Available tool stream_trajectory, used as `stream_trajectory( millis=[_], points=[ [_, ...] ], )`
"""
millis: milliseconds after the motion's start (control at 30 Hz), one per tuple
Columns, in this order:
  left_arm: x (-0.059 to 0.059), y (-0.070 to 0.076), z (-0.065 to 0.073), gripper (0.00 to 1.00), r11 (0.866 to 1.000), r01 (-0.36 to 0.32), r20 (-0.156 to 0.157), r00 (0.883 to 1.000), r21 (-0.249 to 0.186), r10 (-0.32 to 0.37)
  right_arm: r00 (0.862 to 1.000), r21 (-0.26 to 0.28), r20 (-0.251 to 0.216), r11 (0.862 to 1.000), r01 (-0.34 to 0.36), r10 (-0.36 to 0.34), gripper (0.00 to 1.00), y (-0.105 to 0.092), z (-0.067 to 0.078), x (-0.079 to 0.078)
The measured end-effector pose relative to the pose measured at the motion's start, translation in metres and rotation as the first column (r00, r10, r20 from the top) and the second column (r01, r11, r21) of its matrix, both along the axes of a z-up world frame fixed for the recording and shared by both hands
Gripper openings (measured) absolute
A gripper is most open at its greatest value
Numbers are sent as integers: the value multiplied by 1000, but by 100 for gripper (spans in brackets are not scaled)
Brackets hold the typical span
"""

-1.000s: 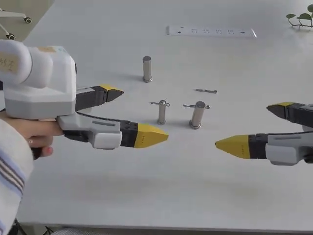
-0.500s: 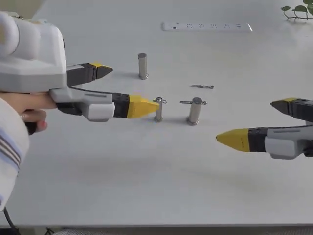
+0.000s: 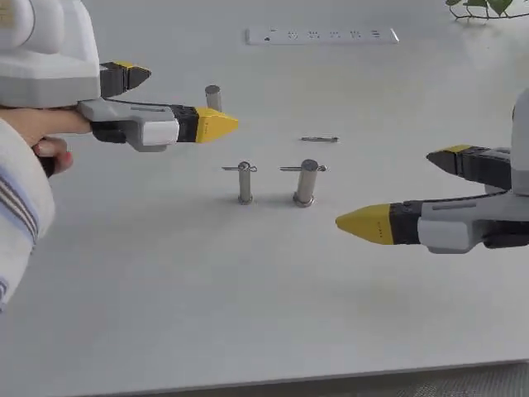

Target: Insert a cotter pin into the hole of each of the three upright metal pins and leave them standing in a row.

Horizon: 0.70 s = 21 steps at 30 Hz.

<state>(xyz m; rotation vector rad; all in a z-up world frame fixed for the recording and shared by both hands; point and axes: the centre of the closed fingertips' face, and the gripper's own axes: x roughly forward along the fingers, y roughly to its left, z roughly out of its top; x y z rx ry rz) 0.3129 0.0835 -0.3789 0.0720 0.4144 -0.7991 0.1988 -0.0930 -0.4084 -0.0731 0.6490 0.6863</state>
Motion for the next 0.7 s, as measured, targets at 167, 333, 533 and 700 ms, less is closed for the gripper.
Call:
stream_trajectory(
  millis=[167, 333, 533, 700],
  points=[
    [18, -4, -10, 80, 1000, 9, 5, 1000, 7, -9, 1000, -8, -1, 1000, 0, 0, 98, -1, 0, 1],
    [33, -4, -23, 74, 1000, 1, -5, 1000, 22, -1, 1000, 5, -8, 1000, -7, 8, 96, 1, 1, -1],
    [45, -7, -28, 58, 1000, -6, 8, 1000, 11, 6, 1000, 16, -13, 1000, 0, 0, 96, 1, 0, 0],
    [53, -9, -41, 55, 1000, -11, -18, 1000, 15, 11, 1000, -10, -11, 1000, -17, 17, 94, 0, 0, -3]
  ],
)
